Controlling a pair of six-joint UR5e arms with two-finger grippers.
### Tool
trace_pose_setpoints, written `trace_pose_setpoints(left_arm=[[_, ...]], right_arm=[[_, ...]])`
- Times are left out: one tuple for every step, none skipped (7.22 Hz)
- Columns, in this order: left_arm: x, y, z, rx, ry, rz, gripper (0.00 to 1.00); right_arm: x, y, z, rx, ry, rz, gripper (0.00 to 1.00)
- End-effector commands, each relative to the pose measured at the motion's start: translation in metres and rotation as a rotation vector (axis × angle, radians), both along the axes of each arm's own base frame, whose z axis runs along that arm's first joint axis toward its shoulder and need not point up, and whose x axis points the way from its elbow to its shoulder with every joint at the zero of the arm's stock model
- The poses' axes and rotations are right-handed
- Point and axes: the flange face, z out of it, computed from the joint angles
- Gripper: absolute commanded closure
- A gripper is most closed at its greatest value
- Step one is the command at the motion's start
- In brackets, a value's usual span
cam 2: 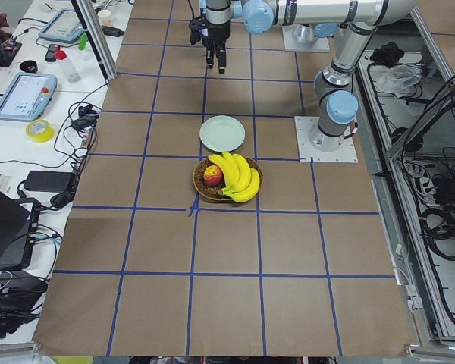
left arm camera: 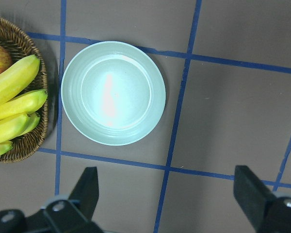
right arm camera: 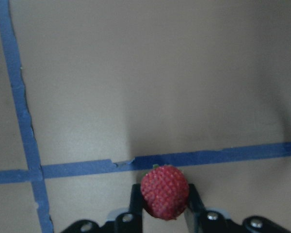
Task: Collect all strawberries into plate
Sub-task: 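Carry the strawberry toward the plate and release it on the table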
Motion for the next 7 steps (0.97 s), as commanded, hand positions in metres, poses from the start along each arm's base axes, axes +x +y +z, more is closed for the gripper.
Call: trace_pose_setpoints(left_arm=[[0.0,0.0,0.0,0.0,0.0,0.0,0.0],[0.0,0.0,0.0,0.0,0.0,0.0,0.0],[0.0,0.001,-0.001,0.005,0.0,0.0,0.0],[0.0,0.0,0.0,0.003,-0.001,0.0,0.0],[0.0,0.001,-0.001,0.005,-0.001,0.001,0.0],[0.0,0.001,-0.001,0.005,-0.001,0.001,0.0],[0.0,0.0,0.0,0.003,-0.001,0.0,0.0]], right_arm=[[0.006,0.001,0.013,-0.015,-0.009,-0.065,1.0],[0.048,0.009,0.034,-0.016,-0.11,-0.122,1.0],[0.097,0.032,0.043,-0.01,-0.135,-0.132,1.0],[0.138,0.059,0.046,0.003,-0.147,-0.141,1.0],[0.164,0.079,0.03,0.027,-0.138,-0.1,1.0],[0.176,0.089,0.009,0.058,-0.122,-0.094,1.0],[0.178,0.088,0.003,0.065,-0.118,-0.094,1.0]])
